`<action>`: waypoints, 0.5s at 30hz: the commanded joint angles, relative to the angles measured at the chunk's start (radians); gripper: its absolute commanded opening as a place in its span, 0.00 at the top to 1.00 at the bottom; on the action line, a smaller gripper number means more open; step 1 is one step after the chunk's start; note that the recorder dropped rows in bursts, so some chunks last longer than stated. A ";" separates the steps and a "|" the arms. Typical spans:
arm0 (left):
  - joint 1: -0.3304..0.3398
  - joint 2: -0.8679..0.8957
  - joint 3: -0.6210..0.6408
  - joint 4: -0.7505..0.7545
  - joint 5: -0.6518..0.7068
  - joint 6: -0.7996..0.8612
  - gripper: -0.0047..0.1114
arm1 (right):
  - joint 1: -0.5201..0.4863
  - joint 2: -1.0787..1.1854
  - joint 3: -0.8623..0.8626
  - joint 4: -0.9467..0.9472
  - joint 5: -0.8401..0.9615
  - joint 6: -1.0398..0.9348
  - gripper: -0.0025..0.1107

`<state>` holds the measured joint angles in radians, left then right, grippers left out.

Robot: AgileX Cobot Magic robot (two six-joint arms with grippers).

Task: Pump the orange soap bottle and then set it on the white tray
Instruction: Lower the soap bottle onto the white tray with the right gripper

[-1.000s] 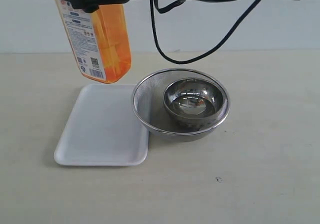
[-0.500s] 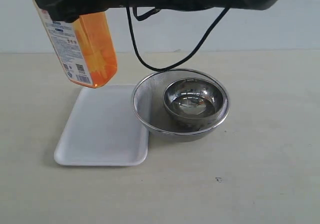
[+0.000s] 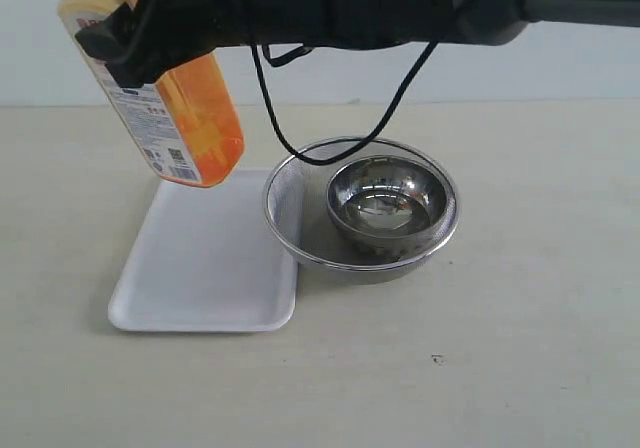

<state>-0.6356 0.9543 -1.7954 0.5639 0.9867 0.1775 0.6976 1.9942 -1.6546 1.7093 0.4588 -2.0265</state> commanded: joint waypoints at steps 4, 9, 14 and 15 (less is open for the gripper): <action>-0.003 -0.005 0.006 0.001 0.001 -0.012 0.92 | 0.019 -0.027 -0.025 0.035 0.017 -0.062 0.98; -0.003 -0.005 0.006 0.001 0.001 -0.012 0.92 | 0.019 -0.027 -0.025 0.035 -0.051 -0.023 0.98; -0.003 -0.005 0.006 0.001 0.001 -0.012 0.92 | 0.019 -0.027 -0.025 0.035 -0.053 -0.015 0.98; -0.003 -0.005 0.006 0.001 0.001 -0.012 0.92 | 0.019 -0.019 -0.025 0.035 -0.053 -0.007 0.98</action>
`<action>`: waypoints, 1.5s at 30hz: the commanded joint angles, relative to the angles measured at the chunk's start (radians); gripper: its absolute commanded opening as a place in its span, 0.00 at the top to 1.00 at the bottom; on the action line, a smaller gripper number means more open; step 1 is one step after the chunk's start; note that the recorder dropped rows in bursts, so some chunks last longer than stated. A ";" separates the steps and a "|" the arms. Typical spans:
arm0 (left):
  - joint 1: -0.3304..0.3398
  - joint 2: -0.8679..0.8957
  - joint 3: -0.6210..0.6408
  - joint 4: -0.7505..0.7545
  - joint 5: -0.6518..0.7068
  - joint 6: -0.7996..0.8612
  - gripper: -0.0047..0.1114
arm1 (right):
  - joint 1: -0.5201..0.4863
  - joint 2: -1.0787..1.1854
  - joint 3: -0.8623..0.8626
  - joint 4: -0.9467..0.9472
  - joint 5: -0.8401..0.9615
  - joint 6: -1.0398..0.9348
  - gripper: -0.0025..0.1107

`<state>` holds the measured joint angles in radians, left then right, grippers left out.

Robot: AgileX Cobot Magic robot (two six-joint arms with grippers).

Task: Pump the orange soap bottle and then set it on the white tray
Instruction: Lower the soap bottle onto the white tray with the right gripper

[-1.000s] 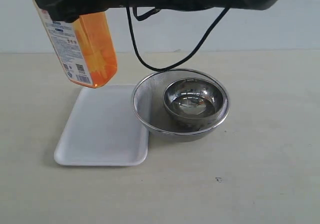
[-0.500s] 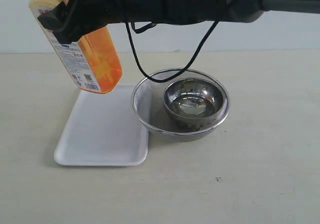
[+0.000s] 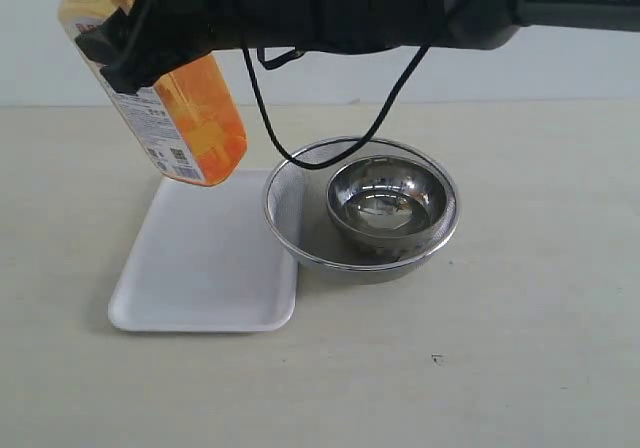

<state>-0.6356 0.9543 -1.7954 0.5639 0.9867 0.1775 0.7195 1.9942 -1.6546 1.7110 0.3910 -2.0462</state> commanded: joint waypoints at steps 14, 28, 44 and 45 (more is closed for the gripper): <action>-0.003 -0.005 0.006 0.001 0.001 -0.012 0.92 | -0.002 0.042 -0.025 0.033 0.062 0.042 0.98; -0.003 -0.005 0.006 0.001 0.001 -0.012 0.92 | -0.002 0.074 -0.023 0.033 0.060 0.052 0.98; -0.003 -0.005 0.006 0.001 0.001 -0.012 0.92 | -0.002 0.134 -0.023 0.033 0.071 0.053 0.98; -0.003 -0.005 0.006 0.001 0.001 -0.012 0.92 | -0.002 0.134 -0.023 0.033 0.064 0.053 0.98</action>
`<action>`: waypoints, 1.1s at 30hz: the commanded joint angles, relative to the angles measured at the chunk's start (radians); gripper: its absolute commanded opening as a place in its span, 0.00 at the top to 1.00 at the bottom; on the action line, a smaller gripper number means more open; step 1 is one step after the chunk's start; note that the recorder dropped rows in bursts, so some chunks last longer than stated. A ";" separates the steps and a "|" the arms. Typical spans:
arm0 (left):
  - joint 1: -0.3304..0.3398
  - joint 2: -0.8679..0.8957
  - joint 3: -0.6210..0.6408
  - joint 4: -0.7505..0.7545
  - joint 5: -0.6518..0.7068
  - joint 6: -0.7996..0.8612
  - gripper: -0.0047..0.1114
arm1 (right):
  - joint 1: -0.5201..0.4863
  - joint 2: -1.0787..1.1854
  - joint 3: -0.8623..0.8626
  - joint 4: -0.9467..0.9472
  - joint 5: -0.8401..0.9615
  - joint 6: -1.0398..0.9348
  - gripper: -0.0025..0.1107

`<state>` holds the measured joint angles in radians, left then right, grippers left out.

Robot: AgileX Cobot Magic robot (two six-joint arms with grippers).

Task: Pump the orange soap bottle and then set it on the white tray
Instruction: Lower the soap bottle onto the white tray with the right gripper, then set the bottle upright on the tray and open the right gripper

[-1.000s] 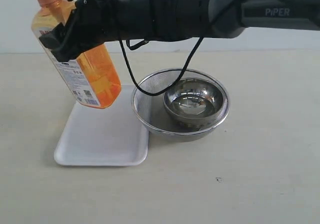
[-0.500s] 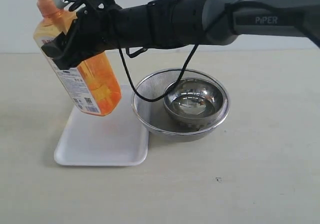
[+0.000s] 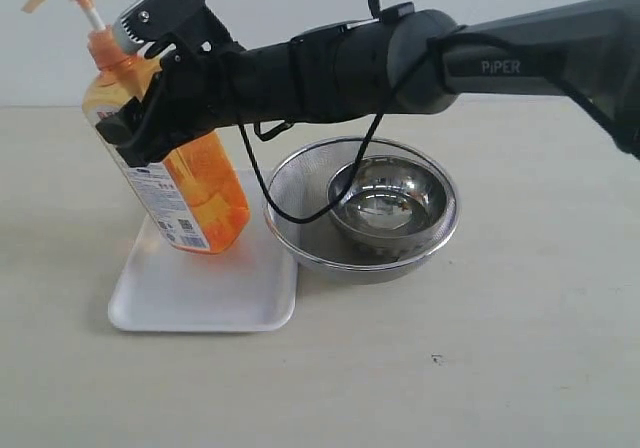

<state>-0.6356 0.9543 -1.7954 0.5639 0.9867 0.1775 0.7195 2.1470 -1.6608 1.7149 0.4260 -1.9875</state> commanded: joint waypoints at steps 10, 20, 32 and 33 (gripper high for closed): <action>-0.003 -0.005 0.006 0.001 0.001 -0.012 0.92 | -0.002 0.003 -0.017 0.029 0.017 -0.006 0.98; -0.003 -0.005 0.006 0.001 0.001 -0.012 0.92 | -0.002 0.019 -0.017 0.029 0.053 -0.006 0.98; -0.003 -0.005 0.006 0.001 0.001 -0.012 0.92 | -0.002 0.019 -0.017 0.029 0.048 0.001 0.60; -0.003 -0.005 0.006 0.001 0.001 -0.012 0.92 | -0.002 0.019 -0.017 0.029 0.048 0.003 0.60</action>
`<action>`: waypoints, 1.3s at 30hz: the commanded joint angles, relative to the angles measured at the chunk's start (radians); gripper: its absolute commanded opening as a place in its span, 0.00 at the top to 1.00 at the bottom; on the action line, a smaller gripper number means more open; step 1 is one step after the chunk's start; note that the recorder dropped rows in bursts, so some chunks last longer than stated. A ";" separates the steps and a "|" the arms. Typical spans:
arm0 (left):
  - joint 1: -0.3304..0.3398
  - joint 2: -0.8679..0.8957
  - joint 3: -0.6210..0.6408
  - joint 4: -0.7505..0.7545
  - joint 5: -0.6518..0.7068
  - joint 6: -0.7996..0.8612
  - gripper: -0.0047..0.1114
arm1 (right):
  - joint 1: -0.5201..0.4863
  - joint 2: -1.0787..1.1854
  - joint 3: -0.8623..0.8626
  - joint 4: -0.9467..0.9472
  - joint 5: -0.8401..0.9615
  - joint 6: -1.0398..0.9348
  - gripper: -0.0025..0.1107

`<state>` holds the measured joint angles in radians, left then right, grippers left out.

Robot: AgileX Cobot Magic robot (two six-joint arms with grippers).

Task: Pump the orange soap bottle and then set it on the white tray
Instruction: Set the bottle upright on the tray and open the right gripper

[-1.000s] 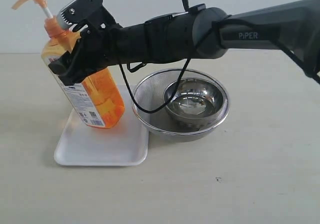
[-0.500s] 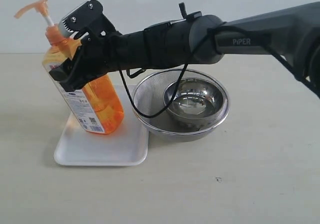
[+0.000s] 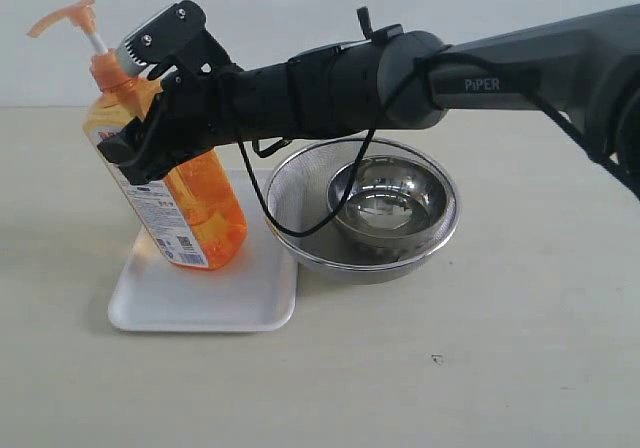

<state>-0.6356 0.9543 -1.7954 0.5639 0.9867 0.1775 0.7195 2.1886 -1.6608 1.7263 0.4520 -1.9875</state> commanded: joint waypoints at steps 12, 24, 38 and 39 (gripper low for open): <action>-0.003 -0.005 0.006 0.001 0.001 -0.012 0.92 | -0.002 -0.023 -0.017 0.018 0.006 0.017 0.60; -0.003 -0.005 0.006 0.001 0.001 -0.012 0.92 | -0.002 -0.023 -0.017 0.018 -0.001 0.024 0.33; -0.003 -0.005 0.006 0.001 0.001 -0.012 0.92 | -0.002 -0.023 -0.017 0.018 -0.001 0.044 0.05; -0.003 -0.005 0.006 0.001 0.001 -0.012 0.92 | -0.002 -0.023 -0.017 0.018 -0.001 0.044 0.05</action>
<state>-0.6356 0.9543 -1.7954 0.5639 0.9867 0.1775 0.7195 2.1758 -1.6728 1.7385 0.4462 -1.9504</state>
